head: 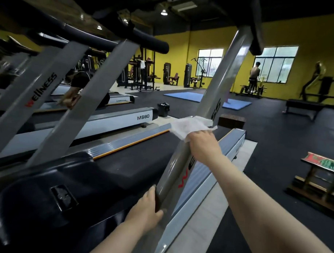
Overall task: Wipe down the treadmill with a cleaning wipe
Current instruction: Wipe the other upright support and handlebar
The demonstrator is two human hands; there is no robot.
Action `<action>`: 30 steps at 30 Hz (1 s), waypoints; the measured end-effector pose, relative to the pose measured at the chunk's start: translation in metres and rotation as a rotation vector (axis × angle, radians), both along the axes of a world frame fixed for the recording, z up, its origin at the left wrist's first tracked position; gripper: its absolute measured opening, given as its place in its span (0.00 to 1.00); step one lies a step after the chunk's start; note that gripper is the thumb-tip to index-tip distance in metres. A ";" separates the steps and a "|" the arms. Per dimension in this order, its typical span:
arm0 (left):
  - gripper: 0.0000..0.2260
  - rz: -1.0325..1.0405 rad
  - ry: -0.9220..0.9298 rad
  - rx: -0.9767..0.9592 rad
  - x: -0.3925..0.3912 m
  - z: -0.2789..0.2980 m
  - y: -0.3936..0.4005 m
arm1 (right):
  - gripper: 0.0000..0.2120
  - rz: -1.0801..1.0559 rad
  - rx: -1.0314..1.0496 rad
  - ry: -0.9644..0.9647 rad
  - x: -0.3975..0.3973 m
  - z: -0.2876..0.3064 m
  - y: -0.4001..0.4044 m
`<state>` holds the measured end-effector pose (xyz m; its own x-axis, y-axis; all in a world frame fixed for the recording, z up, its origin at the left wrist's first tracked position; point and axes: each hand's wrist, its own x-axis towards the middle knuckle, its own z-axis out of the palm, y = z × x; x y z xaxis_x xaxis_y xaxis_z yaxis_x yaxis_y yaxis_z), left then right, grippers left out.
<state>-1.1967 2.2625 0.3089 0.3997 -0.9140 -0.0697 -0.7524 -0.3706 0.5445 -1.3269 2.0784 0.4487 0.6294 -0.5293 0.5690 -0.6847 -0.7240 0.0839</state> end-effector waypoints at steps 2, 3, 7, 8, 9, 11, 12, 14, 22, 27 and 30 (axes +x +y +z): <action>0.40 -0.045 -0.054 0.007 0.006 0.008 -0.011 | 0.15 -0.050 0.007 0.085 0.010 0.010 0.005; 0.39 -0.049 -0.063 0.011 0.007 0.012 -0.017 | 0.14 0.048 -0.029 0.185 0.017 0.004 0.011; 0.33 -0.042 -0.046 -0.006 0.009 0.026 -0.035 | 0.06 0.297 -0.098 0.392 0.025 -0.020 0.014; 0.33 -0.054 -0.019 -0.011 0.010 0.027 -0.039 | 0.05 0.231 -0.107 0.327 0.026 -0.006 0.005; 0.34 -0.062 0.014 -0.017 0.010 0.032 -0.041 | 0.04 0.149 -0.126 0.226 0.026 0.008 -0.007; 0.35 -0.071 0.036 -0.043 0.008 0.047 -0.048 | 0.03 -0.032 -0.153 0.086 0.026 0.031 -0.025; 0.34 -0.082 0.039 -0.072 0.006 0.056 -0.054 | 0.03 -0.072 -0.147 0.084 0.029 0.038 -0.030; 0.29 -0.104 0.033 -0.127 0.003 0.078 -0.069 | 0.05 -0.012 -0.117 0.136 0.038 0.038 -0.036; 0.24 -0.108 -0.089 0.037 -0.015 0.169 -0.104 | 0.06 0.069 0.055 0.133 0.030 0.064 -0.029; 0.36 -0.088 0.098 0.180 -0.036 0.185 -0.104 | 0.15 -0.079 0.115 0.261 0.013 0.090 -0.032; 0.33 -0.037 0.146 0.236 -0.043 0.197 -0.111 | 0.18 -0.060 0.098 0.376 0.001 0.105 -0.049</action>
